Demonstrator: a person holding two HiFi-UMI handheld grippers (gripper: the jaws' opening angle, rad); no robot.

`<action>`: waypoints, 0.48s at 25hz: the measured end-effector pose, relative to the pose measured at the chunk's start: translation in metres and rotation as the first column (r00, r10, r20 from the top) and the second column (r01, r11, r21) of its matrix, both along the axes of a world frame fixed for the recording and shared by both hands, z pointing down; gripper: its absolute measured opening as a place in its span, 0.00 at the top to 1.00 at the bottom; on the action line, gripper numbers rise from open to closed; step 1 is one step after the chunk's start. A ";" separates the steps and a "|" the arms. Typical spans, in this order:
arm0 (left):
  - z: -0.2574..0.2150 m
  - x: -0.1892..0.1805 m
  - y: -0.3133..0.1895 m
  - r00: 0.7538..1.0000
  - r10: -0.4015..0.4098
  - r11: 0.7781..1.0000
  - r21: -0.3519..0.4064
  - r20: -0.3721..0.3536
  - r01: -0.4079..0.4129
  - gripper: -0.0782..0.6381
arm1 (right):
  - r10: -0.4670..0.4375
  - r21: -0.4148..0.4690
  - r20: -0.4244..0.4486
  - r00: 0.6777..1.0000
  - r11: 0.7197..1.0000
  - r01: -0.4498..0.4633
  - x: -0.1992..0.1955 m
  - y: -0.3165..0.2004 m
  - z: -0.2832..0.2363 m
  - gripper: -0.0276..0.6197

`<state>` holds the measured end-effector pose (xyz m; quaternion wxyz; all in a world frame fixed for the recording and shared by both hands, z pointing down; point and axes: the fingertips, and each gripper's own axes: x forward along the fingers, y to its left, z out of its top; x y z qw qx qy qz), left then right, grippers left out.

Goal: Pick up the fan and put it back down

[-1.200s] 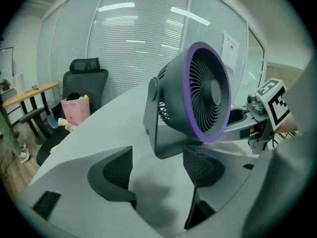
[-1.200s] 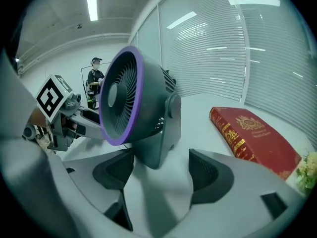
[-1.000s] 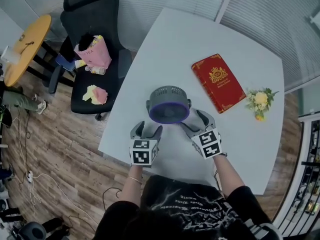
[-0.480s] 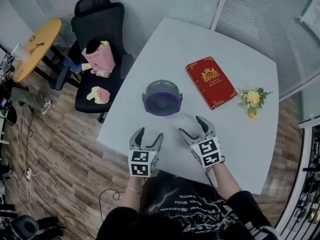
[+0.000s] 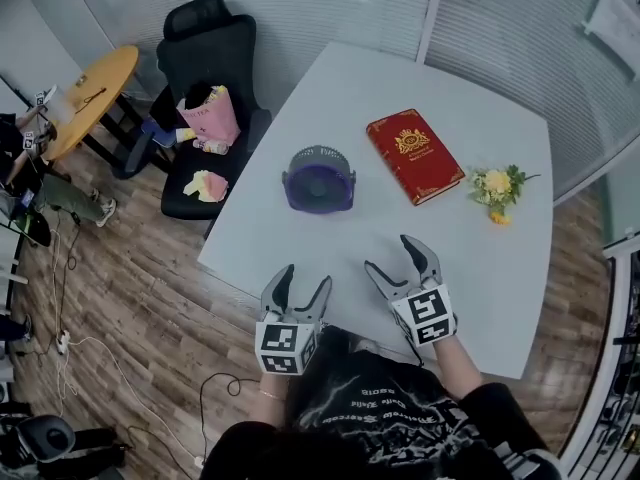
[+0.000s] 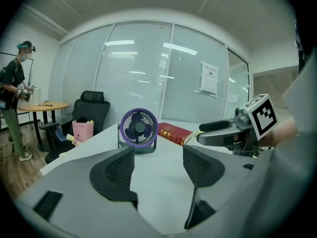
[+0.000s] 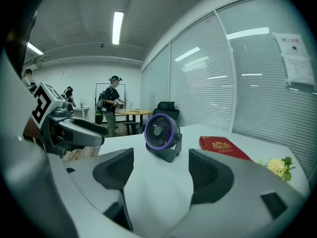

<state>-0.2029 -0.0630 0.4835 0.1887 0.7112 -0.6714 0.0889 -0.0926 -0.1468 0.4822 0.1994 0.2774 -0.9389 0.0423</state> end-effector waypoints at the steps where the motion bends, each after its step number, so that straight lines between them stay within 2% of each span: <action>1: -0.005 0.004 0.005 1.000 -0.004 1.000 0.018 -0.005 0.005 0.43 | 0.000 0.007 0.006 1.000 1.000 0.000 0.005 0.005 -0.003 0.41; 5: -0.010 0.024 0.027 1.000 -0.006 0.999 0.033 -0.025 0.006 0.43 | 0.000 0.022 0.007 1.000 1.000 0.000 0.025 0.030 -0.007 0.41; 10: -0.009 0.046 0.055 0.999 0.008 0.999 0.050 0.038 -0.010 0.44 | 0.032 0.002 0.033 0.999 0.999 -0.032 0.056 0.059 -0.002 0.41; 12: -0.010 0.054 0.062 0.999 0.017 0.998 0.062 0.043 -0.020 0.44 | 0.042 -0.007 0.045 0.998 0.999 -0.042 0.068 0.067 0.001 0.41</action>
